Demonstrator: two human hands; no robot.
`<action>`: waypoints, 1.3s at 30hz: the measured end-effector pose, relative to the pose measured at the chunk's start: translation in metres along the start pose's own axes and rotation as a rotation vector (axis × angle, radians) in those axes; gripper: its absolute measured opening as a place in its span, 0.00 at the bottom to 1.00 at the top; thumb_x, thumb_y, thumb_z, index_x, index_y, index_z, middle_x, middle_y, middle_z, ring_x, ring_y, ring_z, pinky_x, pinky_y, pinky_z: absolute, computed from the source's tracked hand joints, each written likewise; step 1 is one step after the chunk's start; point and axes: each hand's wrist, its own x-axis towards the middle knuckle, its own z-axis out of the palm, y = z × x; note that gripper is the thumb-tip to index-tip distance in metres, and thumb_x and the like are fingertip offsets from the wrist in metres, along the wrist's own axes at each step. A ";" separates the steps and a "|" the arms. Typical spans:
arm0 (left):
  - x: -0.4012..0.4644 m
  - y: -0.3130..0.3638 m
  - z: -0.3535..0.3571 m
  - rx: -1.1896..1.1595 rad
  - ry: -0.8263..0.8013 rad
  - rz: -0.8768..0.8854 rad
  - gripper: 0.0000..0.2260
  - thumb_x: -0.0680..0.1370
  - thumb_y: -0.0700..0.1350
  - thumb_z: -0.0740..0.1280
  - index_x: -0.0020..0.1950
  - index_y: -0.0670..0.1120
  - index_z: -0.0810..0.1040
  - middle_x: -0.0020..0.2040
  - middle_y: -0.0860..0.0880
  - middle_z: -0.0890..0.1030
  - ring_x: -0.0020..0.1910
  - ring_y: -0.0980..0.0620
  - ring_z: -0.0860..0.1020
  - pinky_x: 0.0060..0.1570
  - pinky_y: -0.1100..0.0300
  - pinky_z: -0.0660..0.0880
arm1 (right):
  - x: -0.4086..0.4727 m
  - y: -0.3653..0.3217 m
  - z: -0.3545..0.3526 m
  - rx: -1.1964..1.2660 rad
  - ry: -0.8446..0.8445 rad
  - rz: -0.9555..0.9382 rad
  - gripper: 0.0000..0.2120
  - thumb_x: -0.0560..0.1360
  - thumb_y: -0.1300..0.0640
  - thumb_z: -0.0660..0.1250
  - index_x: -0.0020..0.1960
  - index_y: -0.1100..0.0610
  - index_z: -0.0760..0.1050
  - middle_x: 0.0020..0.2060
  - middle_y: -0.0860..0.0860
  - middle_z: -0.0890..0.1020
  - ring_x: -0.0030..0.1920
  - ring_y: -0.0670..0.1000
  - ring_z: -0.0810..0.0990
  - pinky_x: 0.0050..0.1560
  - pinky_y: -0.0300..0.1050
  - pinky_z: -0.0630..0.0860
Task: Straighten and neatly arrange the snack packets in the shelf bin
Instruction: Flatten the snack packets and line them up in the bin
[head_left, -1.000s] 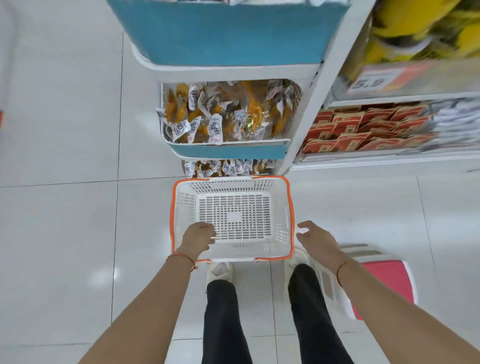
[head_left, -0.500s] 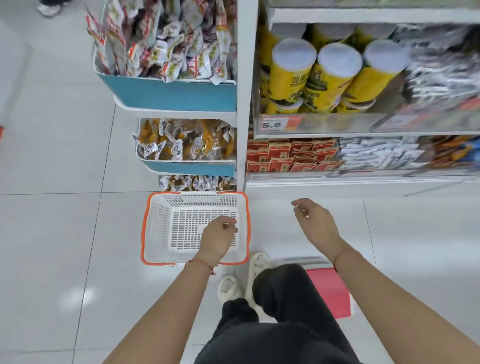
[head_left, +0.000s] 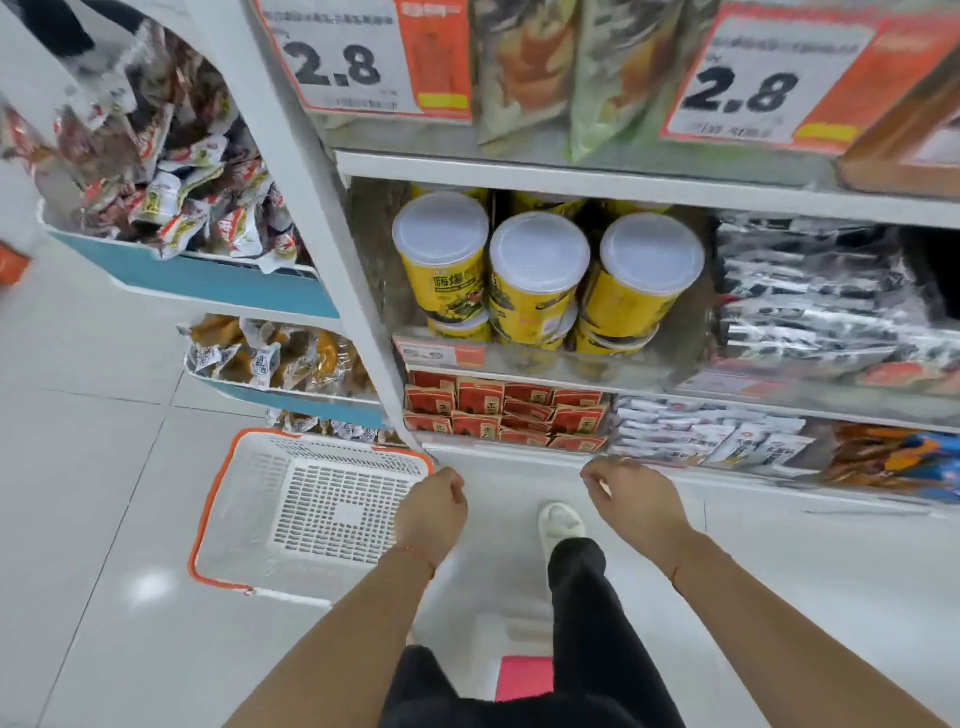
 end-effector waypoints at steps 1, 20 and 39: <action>0.010 0.008 0.006 0.057 0.024 0.002 0.13 0.81 0.43 0.58 0.63 0.48 0.77 0.59 0.47 0.81 0.58 0.45 0.78 0.52 0.57 0.73 | 0.011 0.010 0.001 -0.030 -0.008 -0.033 0.12 0.81 0.52 0.55 0.57 0.48 0.76 0.53 0.47 0.82 0.51 0.51 0.80 0.47 0.43 0.76; 0.208 -0.083 0.146 0.168 1.035 0.934 0.06 0.77 0.47 0.69 0.52 0.48 0.74 0.46 0.48 0.80 0.48 0.48 0.75 0.52 0.56 0.67 | 0.160 0.049 0.203 -0.245 0.874 -0.883 0.19 0.65 0.69 0.72 0.55 0.59 0.82 0.49 0.53 0.85 0.43 0.54 0.83 0.36 0.47 0.80; 0.165 -0.049 0.129 0.568 0.819 0.603 0.08 0.80 0.46 0.64 0.55 0.45 0.79 0.50 0.47 0.81 0.51 0.44 0.77 0.51 0.53 0.68 | 0.143 0.021 0.210 -0.363 0.983 -0.560 0.21 0.50 0.62 0.83 0.40 0.58 0.80 0.35 0.52 0.81 0.31 0.51 0.79 0.26 0.39 0.68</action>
